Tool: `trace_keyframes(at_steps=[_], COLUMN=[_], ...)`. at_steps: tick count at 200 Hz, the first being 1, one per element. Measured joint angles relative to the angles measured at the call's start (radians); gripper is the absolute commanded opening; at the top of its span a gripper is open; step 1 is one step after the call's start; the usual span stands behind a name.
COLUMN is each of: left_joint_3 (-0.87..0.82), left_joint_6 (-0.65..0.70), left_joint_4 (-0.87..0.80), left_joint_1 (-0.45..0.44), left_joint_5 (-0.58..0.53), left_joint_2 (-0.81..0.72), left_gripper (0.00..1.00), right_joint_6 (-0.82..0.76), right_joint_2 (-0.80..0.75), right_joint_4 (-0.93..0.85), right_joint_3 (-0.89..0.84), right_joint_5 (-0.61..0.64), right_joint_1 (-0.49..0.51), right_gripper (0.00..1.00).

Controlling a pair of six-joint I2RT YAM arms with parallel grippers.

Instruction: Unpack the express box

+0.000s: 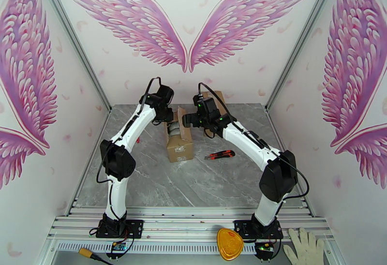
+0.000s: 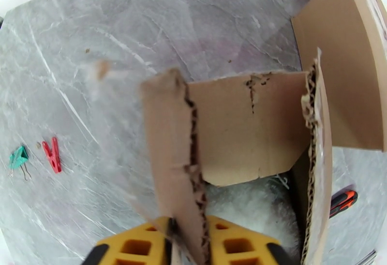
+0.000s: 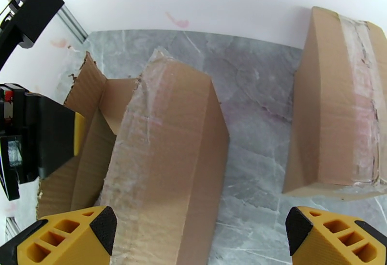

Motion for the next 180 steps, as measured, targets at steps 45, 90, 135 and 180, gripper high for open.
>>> trace_keyframes(at_steps=[45, 90, 135, 180], left_joint_3=[-0.025, -0.147, -0.258, -0.308], left_joint_6=[0.03, 0.033, 0.013, -0.003], left_joint_4=[0.028, 0.108, 0.172, 0.209], left_joint_1=[0.026, 0.038, 0.045, 0.046], left_joint_5=[0.066, 0.129, 0.172, 0.182], left_joint_2=[-0.016, -0.088, -0.16, -0.192], left_gripper=[0.04, 0.0, 0.0, 0.0], right_joint_6=[-0.005, -0.018, -0.02, -0.031], right_joint_2=[0.035, 0.161, 0.304, 0.354], right_joint_4=[-0.092, -0.224, -0.364, -0.465], right_joint_3=[0.144, 0.349, 0.498, 0.539], right_joint_5=[0.08, 0.173, 0.262, 0.316], right_joint_1=[0.023, 0.092, 0.148, 0.166], right_gripper=[0.95, 0.88, 0.85, 0.78])
